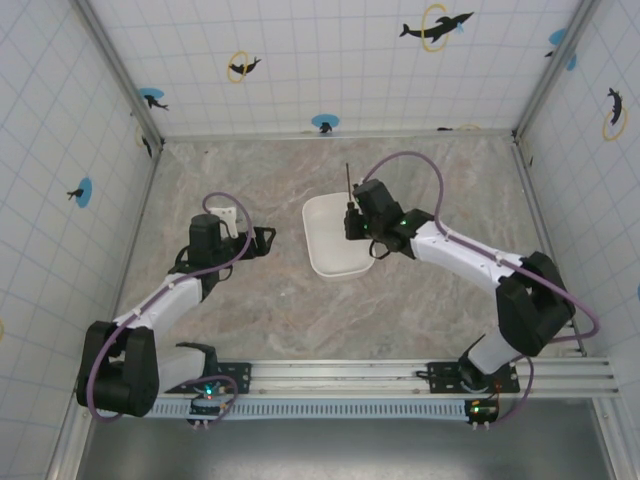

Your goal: Put the screwdriver in the bin

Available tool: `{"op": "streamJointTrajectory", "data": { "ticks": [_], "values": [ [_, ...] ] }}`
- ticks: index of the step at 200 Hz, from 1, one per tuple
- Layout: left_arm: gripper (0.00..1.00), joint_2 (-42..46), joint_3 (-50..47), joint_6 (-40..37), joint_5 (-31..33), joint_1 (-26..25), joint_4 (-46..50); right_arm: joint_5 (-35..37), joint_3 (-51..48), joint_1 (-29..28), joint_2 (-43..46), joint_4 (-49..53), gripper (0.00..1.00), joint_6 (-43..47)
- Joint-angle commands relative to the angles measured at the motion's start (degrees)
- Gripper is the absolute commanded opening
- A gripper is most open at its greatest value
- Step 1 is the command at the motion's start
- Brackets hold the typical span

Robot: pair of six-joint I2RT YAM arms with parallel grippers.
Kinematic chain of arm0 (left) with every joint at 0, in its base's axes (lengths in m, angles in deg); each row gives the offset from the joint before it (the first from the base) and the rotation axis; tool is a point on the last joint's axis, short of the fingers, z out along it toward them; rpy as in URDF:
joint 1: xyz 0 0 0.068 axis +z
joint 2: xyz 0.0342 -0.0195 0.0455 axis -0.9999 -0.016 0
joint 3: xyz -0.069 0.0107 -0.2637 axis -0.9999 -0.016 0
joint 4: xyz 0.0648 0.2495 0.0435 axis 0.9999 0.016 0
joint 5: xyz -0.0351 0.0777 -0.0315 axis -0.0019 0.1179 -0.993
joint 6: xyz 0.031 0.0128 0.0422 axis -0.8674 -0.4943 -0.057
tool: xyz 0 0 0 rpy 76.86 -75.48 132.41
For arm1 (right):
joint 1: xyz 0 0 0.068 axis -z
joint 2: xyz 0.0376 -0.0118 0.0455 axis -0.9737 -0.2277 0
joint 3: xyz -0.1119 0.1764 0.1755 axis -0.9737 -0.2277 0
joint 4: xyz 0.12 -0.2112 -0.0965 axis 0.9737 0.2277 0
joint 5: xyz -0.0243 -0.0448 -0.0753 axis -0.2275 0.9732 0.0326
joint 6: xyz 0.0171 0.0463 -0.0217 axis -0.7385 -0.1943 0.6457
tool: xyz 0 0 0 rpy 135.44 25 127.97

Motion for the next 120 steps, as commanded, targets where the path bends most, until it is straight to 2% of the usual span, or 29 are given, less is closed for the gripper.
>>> {"op": "streamJointTrajectory", "data": {
  "ticks": [1,58,120],
  "values": [
    [0.97,-0.41,1.26,-0.57,0.58,-0.51,0.54,-0.26,0.12,-0.51,-3.21,2.32,0.00,-1.82],
    [0.97,-0.13,1.11,-0.51,0.71,-0.51,0.58,0.09,4.68,-2.53,-10.81,5.78,0.00,-1.91],
    [0.98,0.11,0.80,-0.52,0.87,-0.49,0.77,-0.52,5.62,-2.74,-14.58,5.13,0.00,-2.25]
  ]
}}
